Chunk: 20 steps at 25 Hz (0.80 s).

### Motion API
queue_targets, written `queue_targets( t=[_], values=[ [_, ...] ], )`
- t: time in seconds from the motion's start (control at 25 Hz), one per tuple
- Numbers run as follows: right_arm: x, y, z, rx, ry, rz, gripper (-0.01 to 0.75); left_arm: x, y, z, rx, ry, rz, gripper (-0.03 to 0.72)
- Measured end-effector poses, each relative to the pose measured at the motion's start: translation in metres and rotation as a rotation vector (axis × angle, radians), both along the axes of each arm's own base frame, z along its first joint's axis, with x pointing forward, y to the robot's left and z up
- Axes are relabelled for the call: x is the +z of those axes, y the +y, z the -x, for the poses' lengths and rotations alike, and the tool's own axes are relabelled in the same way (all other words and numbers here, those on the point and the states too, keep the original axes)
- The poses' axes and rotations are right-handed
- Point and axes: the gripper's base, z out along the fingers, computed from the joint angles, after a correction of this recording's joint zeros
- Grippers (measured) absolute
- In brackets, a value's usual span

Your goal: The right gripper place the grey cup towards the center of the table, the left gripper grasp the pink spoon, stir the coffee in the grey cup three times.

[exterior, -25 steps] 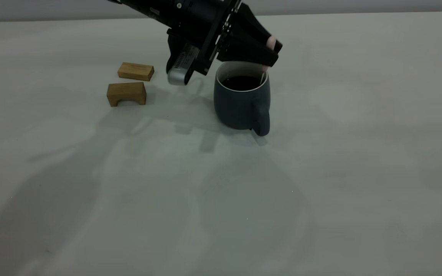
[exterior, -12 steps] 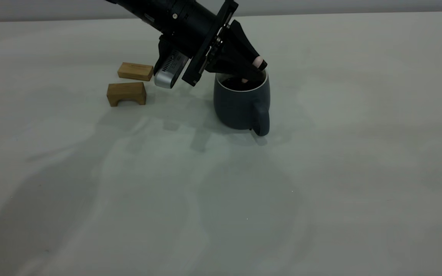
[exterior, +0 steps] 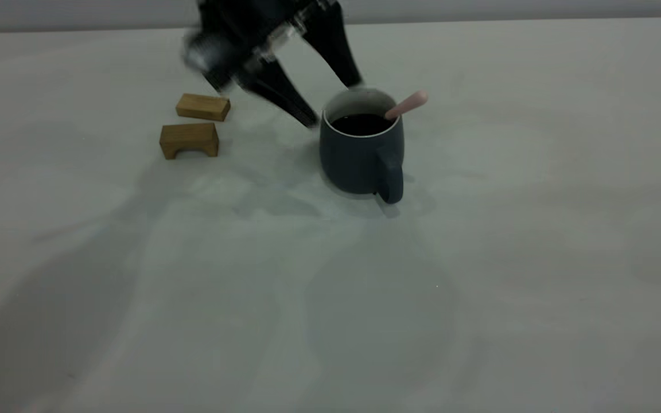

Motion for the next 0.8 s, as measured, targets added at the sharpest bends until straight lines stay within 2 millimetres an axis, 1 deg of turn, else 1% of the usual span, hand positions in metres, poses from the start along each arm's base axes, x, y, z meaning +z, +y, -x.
queue_targets(
  t=[0.12, 0.2, 0.28, 0.36, 0.44, 0.52, 0.56, 0.64, 0.68, 0.72, 0.8],
  values=[
    [0.0, 0.0, 0.0, 0.0, 0.0, 0.0, 0.238, 0.038, 0.017, -0.013, -0.087, -0.209, -0.19, 0.633],
    [0.0, 0.0, 0.0, 0.0, 0.0, 0.0, 0.238, 0.071, 0.028, -0.019, -0.16, -0.359, -0.295, 0.595],
    [0.0, 0.0, 0.0, 0.0, 0.0, 0.0, 0.238, 0.104, 0.04, -0.02, -0.307, -0.514, -0.379, 0.554],
    [0.0, 0.0, 0.0, 0.0, 0.0, 0.0, 0.238, 0.137, 0.051, -0.016, -0.491, -0.652, -0.44, 0.511],
    [0.0, 0.0, 0.0, 0.0, 0.0, 0.0, 0.238, 0.165, 0.056, -0.01, -0.666, -0.76, -0.459, 0.473],
    [0.0, 0.0, 0.0, 0.0, 0.0, 0.0, 0.238, 0.193, 0.059, 0.0, -0.749, -0.842, -0.46, 0.436],
    [0.0, 0.0, 0.0, 0.0, 0.0, 0.0, 0.238, 0.202, 0.061, 0.006, -0.776, -0.862, -0.468, 0.421],
    [0.0, 0.0, 0.0, 0.0, 0.0, 0.0, 0.238, 0.22, 0.07, 0.024, -0.799, -0.878, -0.501, 0.39],
    [0.0, 0.0, 0.0, 0.0, 0.0, 0.0, 0.238, 0.22, 0.075, 0.034, -0.814, -0.855, -0.518, 0.375],
    [0.0, 0.0, 0.0, 0.0, 0.0, 0.0, 0.238, 0.222, 0.081, 0.048, -0.827, -0.832, -0.529, 0.364],
    [0.0, 0.0, 0.0, 0.0, 0.0, 0.0, 0.238, 0.223, 0.094, 0.082, -0.851, -0.781, -0.543, 0.339]
  ],
)
